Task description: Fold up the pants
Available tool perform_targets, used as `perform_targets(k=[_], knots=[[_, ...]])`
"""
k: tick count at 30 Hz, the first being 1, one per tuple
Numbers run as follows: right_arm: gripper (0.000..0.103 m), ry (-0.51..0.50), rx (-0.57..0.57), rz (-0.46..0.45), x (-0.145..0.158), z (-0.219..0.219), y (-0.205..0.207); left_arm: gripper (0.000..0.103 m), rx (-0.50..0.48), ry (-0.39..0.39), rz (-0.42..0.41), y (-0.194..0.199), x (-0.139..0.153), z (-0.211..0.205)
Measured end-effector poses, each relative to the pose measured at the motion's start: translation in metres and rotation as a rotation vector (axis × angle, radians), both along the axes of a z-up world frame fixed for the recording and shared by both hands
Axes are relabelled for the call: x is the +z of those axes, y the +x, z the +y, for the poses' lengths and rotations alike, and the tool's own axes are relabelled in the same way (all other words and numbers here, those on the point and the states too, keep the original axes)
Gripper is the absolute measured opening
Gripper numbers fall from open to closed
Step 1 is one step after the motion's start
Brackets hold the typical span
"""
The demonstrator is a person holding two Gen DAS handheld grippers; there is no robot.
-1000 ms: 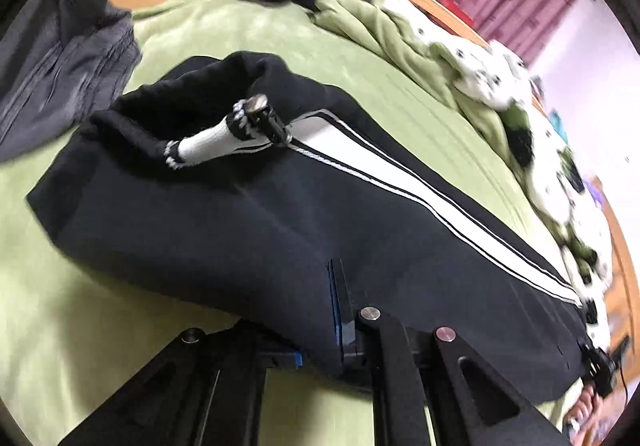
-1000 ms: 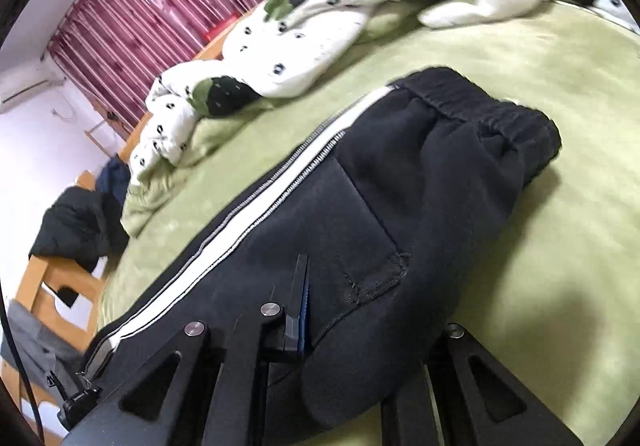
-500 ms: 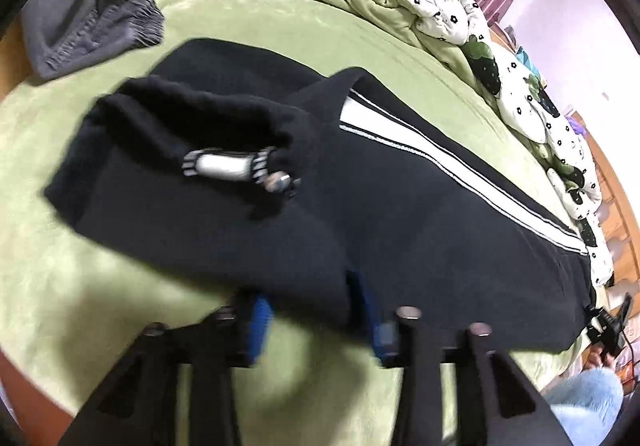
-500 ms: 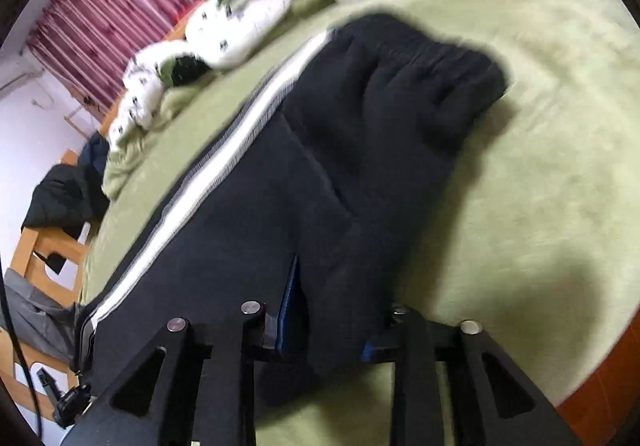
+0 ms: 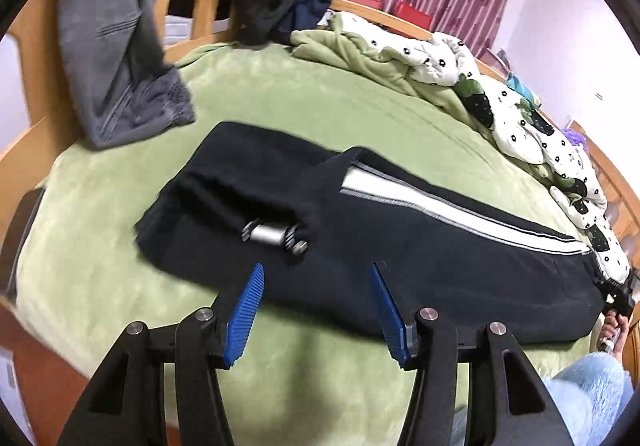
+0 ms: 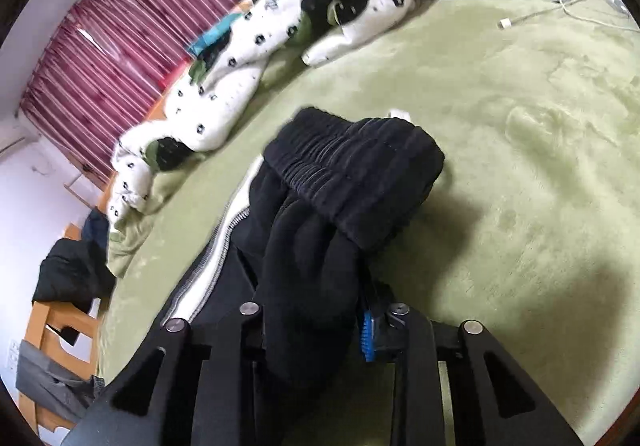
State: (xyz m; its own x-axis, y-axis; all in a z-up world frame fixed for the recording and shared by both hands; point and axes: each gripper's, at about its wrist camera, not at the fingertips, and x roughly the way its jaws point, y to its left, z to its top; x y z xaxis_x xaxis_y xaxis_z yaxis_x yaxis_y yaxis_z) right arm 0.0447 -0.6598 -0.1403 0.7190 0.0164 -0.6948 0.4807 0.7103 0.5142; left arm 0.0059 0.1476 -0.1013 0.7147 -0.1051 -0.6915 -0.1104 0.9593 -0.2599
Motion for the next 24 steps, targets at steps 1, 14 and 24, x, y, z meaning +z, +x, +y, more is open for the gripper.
perform_targets(k=[1, 14, 24], knots=[[0.043, -0.032, 0.018, 0.060, -0.006, 0.004, 0.001, 0.052, 0.001, 0.010, 0.000, 0.010, -0.001, -0.002], [0.052, -0.295, 0.025, 0.169, 0.036, 0.055, -0.079, 0.016, 0.192, 0.077, -0.048, 0.130, 0.005, 0.046], [0.052, -0.391, 0.046, 0.152, 0.056, 0.106, -0.045, 0.076, 0.119, 0.089, 0.047, 0.178, -0.025, 0.079]])
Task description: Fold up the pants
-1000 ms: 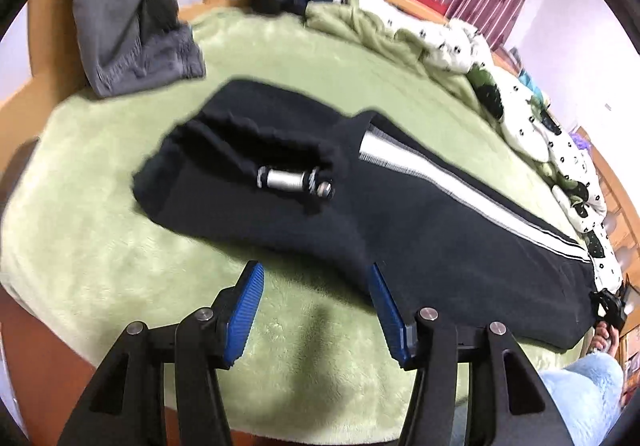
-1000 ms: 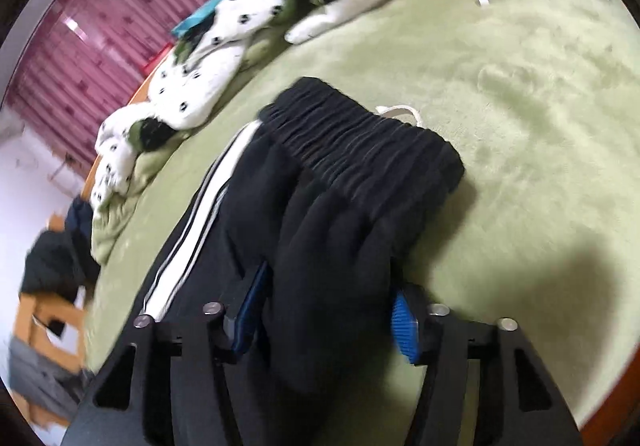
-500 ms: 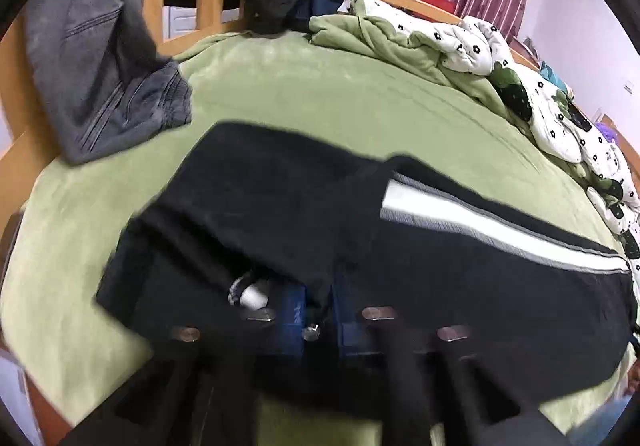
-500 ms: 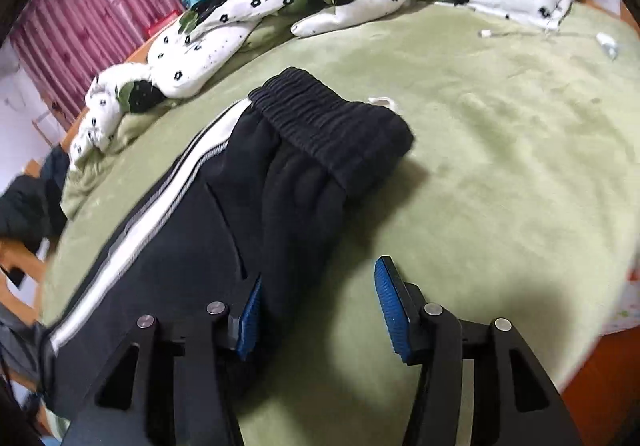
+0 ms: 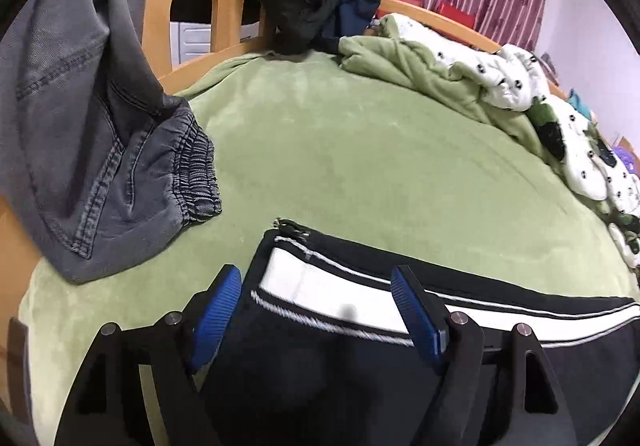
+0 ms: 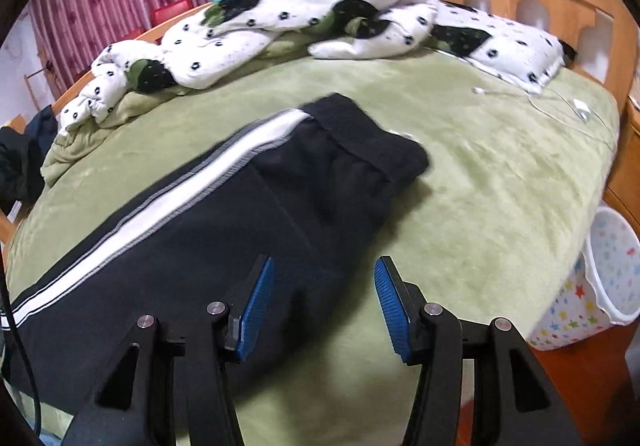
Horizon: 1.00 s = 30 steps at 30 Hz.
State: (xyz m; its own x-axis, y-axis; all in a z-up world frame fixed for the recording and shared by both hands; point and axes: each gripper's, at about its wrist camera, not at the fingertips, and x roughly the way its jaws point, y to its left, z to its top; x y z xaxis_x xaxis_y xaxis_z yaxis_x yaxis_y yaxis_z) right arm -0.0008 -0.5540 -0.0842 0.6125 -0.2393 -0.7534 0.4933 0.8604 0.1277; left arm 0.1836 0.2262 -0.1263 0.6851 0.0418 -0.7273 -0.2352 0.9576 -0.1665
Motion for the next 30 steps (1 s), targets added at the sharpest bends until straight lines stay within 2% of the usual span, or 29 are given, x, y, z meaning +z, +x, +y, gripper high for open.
perform_targets(k=[2, 3, 4, 5, 6, 7, 8, 9, 12, 13, 15, 16, 17, 19, 21, 23, 25, 27, 30], knots=[[0.052, -0.001, 0.030, -0.009, 0.003, 0.011, 0.017, 0.075, 0.030, -0.004, 0.039, 0.017, -0.012, 0.006], [0.052, 0.000, 0.053, -0.006, 0.005, 0.016, 0.027, 0.065, 0.044, -0.014, 0.073, 0.028, -0.021, 0.009], [0.052, -0.006, 0.071, 0.000, 0.005, 0.021, 0.036, 0.049, 0.040, -0.033, 0.083, 0.035, -0.026, 0.012], [0.052, -0.017, 0.086, 0.003, 0.005, 0.026, 0.044, 0.021, 0.040, -0.034, 0.117, 0.042, -0.033, 0.012], [0.052, -0.027, 0.104, 0.008, 0.005, 0.032, 0.054, 0.015, 0.029, -0.044, 0.110, 0.045, -0.034, 0.012], [0.052, -0.030, 0.124, 0.013, 0.006, 0.037, 0.063, 0.015, 0.030, -0.037, 0.047, 0.040, -0.025, 0.013], [0.052, -0.032, 0.145, 0.012, 0.007, 0.042, 0.071, 0.015, 0.037, 0.001, 0.007, 0.036, -0.018, 0.012], [0.052, -0.036, 0.174, -0.004, 0.010, 0.049, 0.081, 0.015, 0.075, 0.036, 0.003, 0.035, -0.018, 0.015], [0.052, -0.060, 0.238, -0.009, 0.009, 0.068, 0.103, 0.016, 0.121, -0.073, 0.081, 0.045, -0.043, 0.034], [0.052, -0.064, 0.264, 0.003, 0.007, 0.073, 0.114, 0.017, 0.123, -0.091, 0.068, 0.043, -0.044, 0.036], [0.052, -0.060, 0.317, 0.027, -0.001, 0.085, 0.136, 0.029, 0.118, -0.054, 0.066, 0.041, -0.039, 0.032], [0.052, -0.057, 0.338, 0.033, -0.004, 0.089, 0.145, 0.033, 0.126, -0.009, 0.079, 0.040, -0.035, 0.028], [0.052, -0.051, 0.366, 0.037, -0.008, 0.094, 0.154, 0.042, 0.134, 0.025, 0.084, 0.039, -0.032, 0.026], [0.052, -0.045, 0.431, 0.057, -0.021, 0.108, 0.176, 0.045, 0.118, 0.081, 0.068, 0.032, -0.022, 0.017], [0.052, -0.058, 0.468, 0.101, -0.037, 0.118, 0.195, 0.050, 0.100, 0.099, 0.054, 0.025, -0.014, 0.010], [0.052, -0.127, 0.473, 0.194, -0.066, 0.128, 0.217, 0.053, 0.090, 0.093, 0.038, 0.015, -0.007, 0.003], [0.054, -0.168, 0.459, 0.155, -0.068, 0.132, 0.223, 0.054, 0.084, 0.074, 0.034, 0.007, -0.002, 0.003], [0.054, -0.117, 0.436, 0.169, -0.061, 0.129, 0.229, 0.056, 0.066, 0.038, 0.042, 0.003, 0.000, -0.001], [0.043, -0.055, 0.419, 0.104, -0.042, 0.122, 0.219, 0.056, 0.006, -0.019, 0.037, -0.002, 0.003, -0.017]])
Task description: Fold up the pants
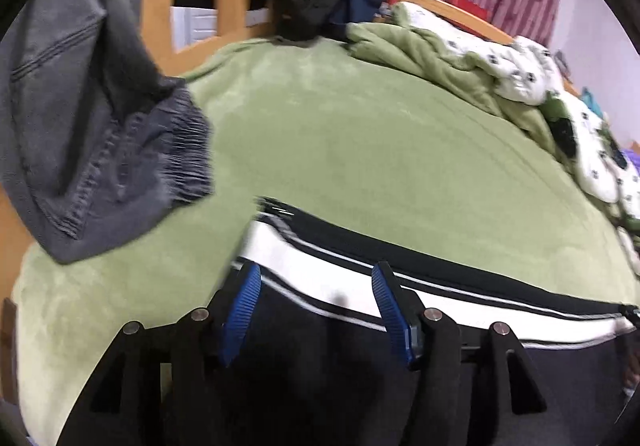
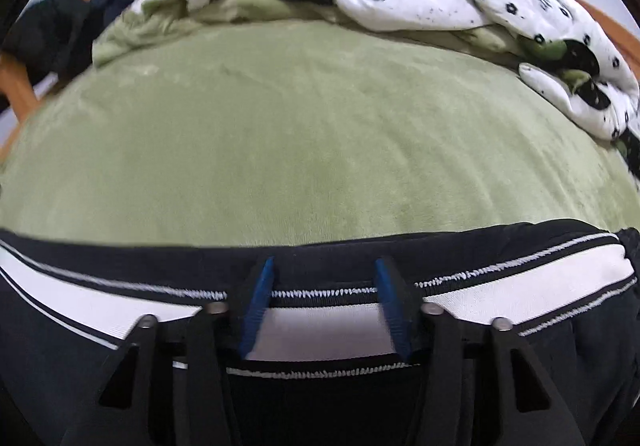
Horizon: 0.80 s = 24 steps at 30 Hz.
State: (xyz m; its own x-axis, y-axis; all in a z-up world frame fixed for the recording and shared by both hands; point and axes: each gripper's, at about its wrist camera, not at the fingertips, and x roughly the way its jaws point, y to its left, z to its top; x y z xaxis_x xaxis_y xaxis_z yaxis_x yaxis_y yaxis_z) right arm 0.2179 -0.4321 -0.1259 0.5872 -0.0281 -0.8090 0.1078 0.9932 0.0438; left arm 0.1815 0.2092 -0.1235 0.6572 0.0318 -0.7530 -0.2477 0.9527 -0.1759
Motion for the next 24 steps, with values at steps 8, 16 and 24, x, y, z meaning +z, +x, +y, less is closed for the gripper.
perform_targets(k=[8, 16, 24], knots=[[0.047, -0.071, 0.028, -0.021, -0.026, 0.021, 0.001, 0.060, -0.270, -0.034, 0.015, 0.026, -0.014, -0.102], [0.047, 0.039, 0.052, -0.032, -0.006, 0.024, -0.008, 0.061, -0.315, 0.038, 0.067, 0.044, -0.022, -0.152], [0.051, -0.003, 0.120, -0.009, -0.028, 0.039, 0.004, 0.065, -0.383, 0.102, 0.064, 0.055, -0.047, -0.208]])
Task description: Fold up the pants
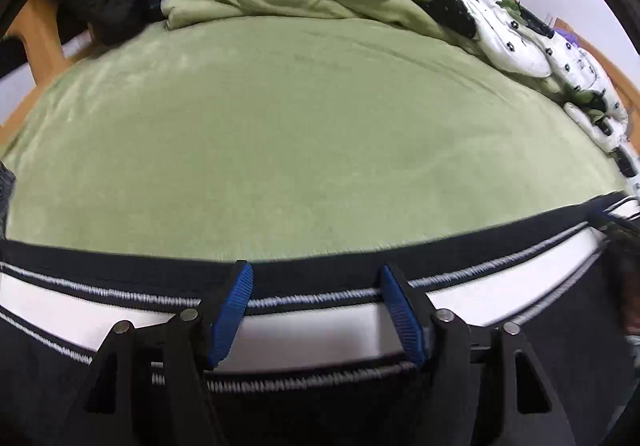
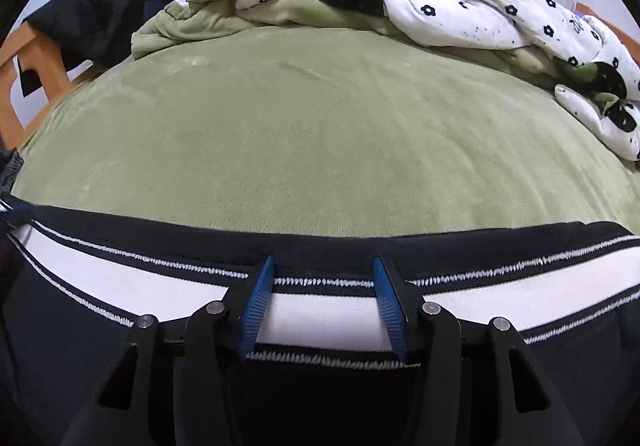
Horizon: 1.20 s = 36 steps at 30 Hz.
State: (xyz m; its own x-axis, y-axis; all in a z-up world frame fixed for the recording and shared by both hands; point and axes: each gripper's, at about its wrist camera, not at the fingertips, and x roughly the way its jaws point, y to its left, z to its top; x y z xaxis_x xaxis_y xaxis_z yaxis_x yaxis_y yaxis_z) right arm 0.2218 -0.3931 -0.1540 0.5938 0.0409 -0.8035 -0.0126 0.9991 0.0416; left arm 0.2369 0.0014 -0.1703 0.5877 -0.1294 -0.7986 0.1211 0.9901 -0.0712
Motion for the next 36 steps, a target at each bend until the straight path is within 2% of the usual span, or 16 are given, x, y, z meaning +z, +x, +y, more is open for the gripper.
perform_targets(k=[4, 7, 9, 13, 19, 20, 21, 26, 33, 36], knots=[[0.051, -0.004, -0.016, -0.010, 0.003, -0.001, -0.006, 0.065, 0.027, -0.038, 0.021, -0.005, 0.007, 0.009], [0.053, -0.057, -0.049, 0.001, 0.009, 0.004, -0.012, 0.065, 0.055, -0.033, 0.031, -0.017, 0.015, 0.020], [0.053, -0.056, -0.066, -0.005, 0.017, 0.005, -0.022, 0.065, 0.065, -0.033, 0.027, -0.028, 0.020, 0.027], [0.053, 0.028, -0.106, -0.048, 0.042, 0.001, -0.055, 0.063, 0.080, -0.060, 0.014, -0.050, 0.035, 0.045], [0.053, 0.027, -0.172, -0.153, 0.080, -0.005, -0.112, 0.063, 0.092, -0.022, -0.036, -0.096, 0.061, 0.059], [0.053, 0.035, -0.172, -0.153, 0.084, -0.007, -0.120, 0.060, 0.098, -0.029, -0.038, -0.104, 0.064, 0.063], [0.053, 0.051, -0.171, -0.147, 0.088, -0.010, -0.129, 0.057, 0.097, -0.054, -0.035, -0.113, 0.067, 0.070], [0.053, 0.160, -0.196, -0.110, 0.099, -0.033, -0.174, 0.057, 0.118, -0.173, -0.026, -0.159, 0.070, 0.104], [0.053, 0.143, -0.232, -0.121, 0.107, -0.042, -0.218, 0.056, 0.199, -0.279, -0.020, -0.223, 0.040, 0.156], [0.053, 0.135, -0.247, -0.123, 0.108, -0.041, -0.230, 0.056, 0.259, -0.379, -0.007, -0.240, 0.018, 0.183]])
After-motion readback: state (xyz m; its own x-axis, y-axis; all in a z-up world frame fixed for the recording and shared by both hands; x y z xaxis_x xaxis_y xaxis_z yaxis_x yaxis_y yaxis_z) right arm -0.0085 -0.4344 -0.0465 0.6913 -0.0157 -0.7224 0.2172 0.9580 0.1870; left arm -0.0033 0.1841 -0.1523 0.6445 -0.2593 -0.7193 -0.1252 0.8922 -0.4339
